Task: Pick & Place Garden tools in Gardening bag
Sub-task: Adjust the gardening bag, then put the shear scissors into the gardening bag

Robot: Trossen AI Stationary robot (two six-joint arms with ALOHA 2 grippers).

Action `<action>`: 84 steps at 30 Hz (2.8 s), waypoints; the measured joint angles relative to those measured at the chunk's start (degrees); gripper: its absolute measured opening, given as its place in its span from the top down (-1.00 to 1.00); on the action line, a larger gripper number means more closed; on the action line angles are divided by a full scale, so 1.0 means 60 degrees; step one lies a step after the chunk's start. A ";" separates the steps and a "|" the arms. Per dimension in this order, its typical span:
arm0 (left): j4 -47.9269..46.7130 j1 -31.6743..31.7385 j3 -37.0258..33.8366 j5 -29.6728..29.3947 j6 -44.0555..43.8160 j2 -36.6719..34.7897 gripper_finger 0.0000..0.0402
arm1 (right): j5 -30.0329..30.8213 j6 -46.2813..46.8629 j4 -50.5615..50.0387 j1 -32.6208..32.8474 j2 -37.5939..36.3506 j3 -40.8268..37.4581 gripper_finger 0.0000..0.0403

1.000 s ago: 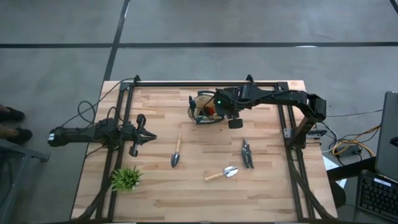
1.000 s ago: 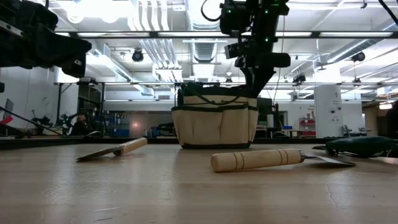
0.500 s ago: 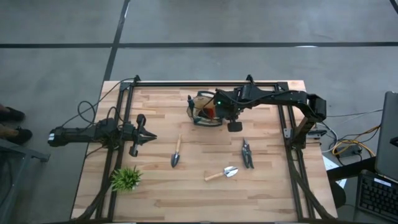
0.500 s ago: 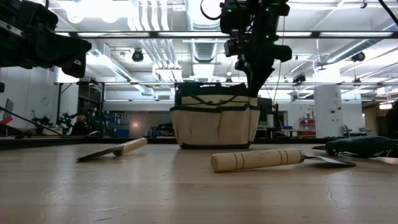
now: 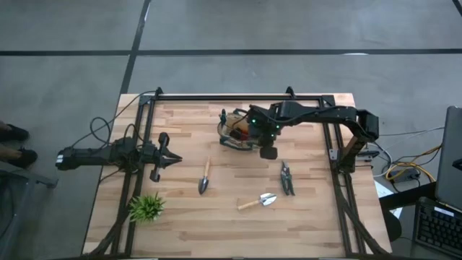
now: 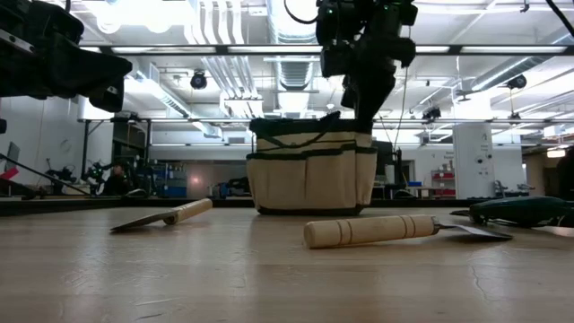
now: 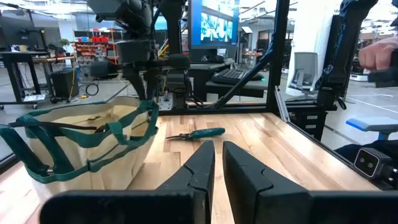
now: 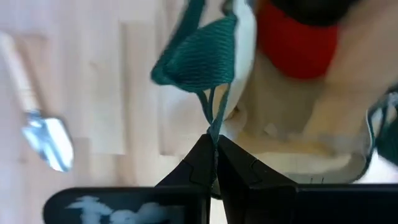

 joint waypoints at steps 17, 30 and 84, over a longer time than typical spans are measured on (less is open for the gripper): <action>0.0000 0.0002 0.0000 -0.0001 0.0000 0.0002 0.82 | -0.2039 0.1708 0.1903 0.0357 -0.0011 0.0000 0.95; 0.0000 -0.0001 0.0000 0.0000 0.0000 -0.0001 0.82 | -0.2150 0.1968 0.2175 0.0917 -0.0007 -0.0009 0.95; 0.0000 -0.0001 -0.0001 -0.0002 0.0000 -0.0001 0.82 | -0.0665 0.4743 0.0606 0.2128 -0.4333 -0.3036 0.43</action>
